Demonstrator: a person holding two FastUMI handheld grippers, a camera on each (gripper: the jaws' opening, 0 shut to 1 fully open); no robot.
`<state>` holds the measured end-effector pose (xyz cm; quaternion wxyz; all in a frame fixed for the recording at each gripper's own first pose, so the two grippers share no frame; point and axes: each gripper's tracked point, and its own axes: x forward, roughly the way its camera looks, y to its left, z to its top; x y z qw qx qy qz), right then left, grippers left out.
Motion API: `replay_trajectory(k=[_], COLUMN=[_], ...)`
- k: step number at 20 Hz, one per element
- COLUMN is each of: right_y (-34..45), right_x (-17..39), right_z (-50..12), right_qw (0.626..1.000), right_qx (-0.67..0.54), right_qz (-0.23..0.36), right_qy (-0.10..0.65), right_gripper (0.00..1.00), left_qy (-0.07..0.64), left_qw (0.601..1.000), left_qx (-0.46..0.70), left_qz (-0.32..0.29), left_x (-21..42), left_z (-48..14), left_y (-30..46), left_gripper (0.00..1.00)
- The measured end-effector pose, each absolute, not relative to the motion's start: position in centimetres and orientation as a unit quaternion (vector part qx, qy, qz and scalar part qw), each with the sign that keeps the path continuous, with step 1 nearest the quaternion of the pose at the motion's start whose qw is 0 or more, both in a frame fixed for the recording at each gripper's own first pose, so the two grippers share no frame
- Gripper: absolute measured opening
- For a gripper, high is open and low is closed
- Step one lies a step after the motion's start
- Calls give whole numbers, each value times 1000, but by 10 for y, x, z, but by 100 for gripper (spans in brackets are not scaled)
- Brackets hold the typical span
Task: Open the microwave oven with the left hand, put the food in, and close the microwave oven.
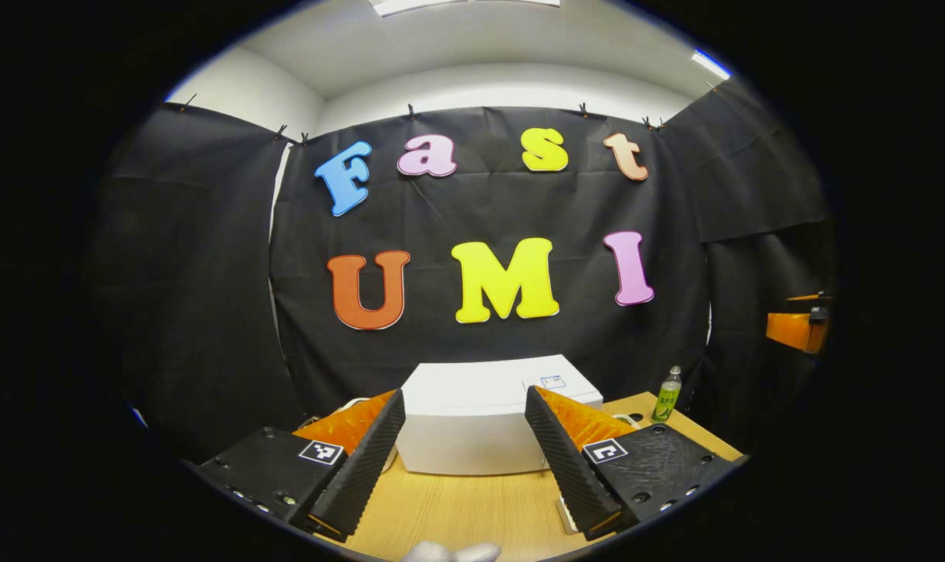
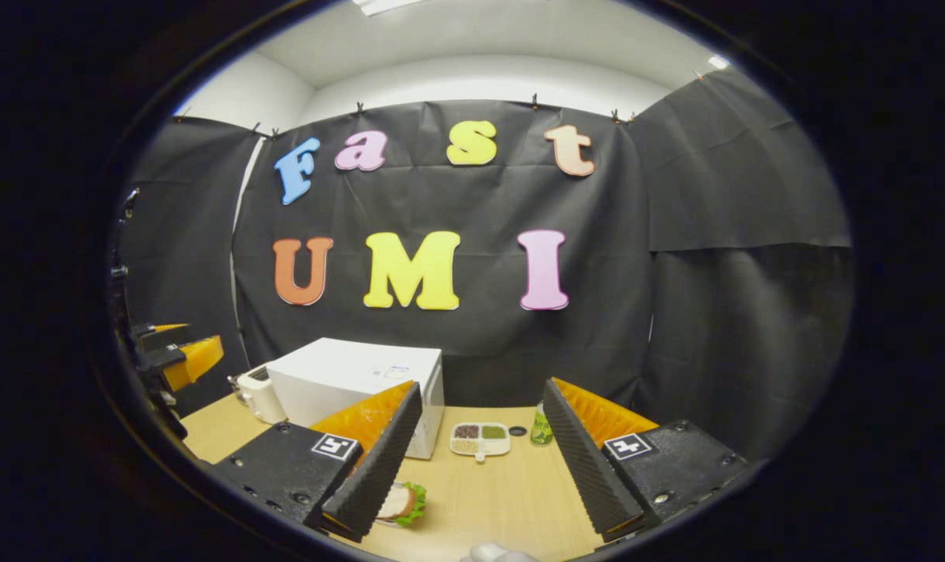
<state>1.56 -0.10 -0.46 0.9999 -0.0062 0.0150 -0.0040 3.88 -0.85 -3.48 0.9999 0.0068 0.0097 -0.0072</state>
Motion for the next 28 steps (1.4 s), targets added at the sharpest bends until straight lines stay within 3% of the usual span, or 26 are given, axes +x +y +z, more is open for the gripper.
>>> replay_trajectory(k=[4, 5, 7, 8, 9, 10, 11, 12, 13, 14, 16, 17, 18, 19, 20, 21, 23, 24, 25, 26, 27, 28], right_y=[-8, -13, -21, -24, -27, -30, -35, -38, -41, -43, -52, -56, -60, -63, -67, -69, -71, -72, -71, -71, -70, -70], right_x=[16, 15, 12, 10, 9, 8, 7, 5, 4, 3, -1, -2, -4, -6, -8, -9, -9, -9, -8, -8, -6, -5], right_z=[-3, -3, -2, -3, -1, -1, -2, -2, -3, -4, -9, -10, -12, -13, -15, -18, -19, -21, -22, -23, -22, -21], right_qw=[1000, 1000, 999, 999, 999, 999, 998, 998, 997, 997, 995, 995, 994, 993, 992, 991, 990, 990, 990, 990, 990, 990], right_qx=[7, 4, -4, -10, -16, -24, -30, -35, -37, -37, -36, -36, -38, -42, -46, -49, -51, -50, -49, -50, -52, -53], right_qz=[-9, -15, -25, -31, -34, -40, -46, -52, -57, -61, -74, -81, -88, -93, -98, -101, -104, -105, -104, -103, -103, -103], right_qy=[15, 17, 19, 21, 22, 24, 28, 31, 34, 38, 48, 53, 58, 62, 67, 72, 79, 81, 84, 85, 84, 82], right_gripper=[99, 92, 92, 99, 99, 92, 99, 92, 100, 92, 92, 92, 92, 92, 92, 92, 92, 92, 93, 93, 93, 100], left_qy=[17, 18, 31, 31, 37, 44, 49, 62, 69, 73, 90, 97, 102, 99, 100, 98, 101, 104, 108, 109, 116, 125], left_qw=[999, 999, 998, 998, 998, 997, 997, 996, 995, 994, 993, 992, 992, 992, 992, 992, 992, 991, 989, 988, 988, 987], left_qx=[-11, -17, -22, -17, -13, -9, -7, -6, -5, -6, -9, -12, -15, -17, -14, -7, -6, -10, -10, -8, -8, -20], left_qz=[-35, -40, -48, -50, -52, -57, -62, -67, -73, -76, -76, -77, -77, -78, -78, -75, -75, -82, -96, -107, -102, -103], left_x=[72, 83, 102, 115, 126, 136, 146, 155, 166, 176, 196, 205, 213, 221, 228, 235, 244, 247, 250, 254, 258, 255], left_z=[-73, -83, -110, -121, -135, -146, -161, -176, -189, -202, -227, -238, -247, -252, -258, -262, -272, -277, -280, -283, -288, -292], left_y=[-35, -42, -58, -66, -74, -85, -95, -106, -116, -124, -135, -142, -148, -153, -157, -159, -163, -167, -172, -175, -172, -170], left_gripper=[96, 96, 95, 95, 96, 96, 95, 96, 95, 95, 96, 89, 96, 96, 84, 92, 86, 79, 66, 70, 65, 41])
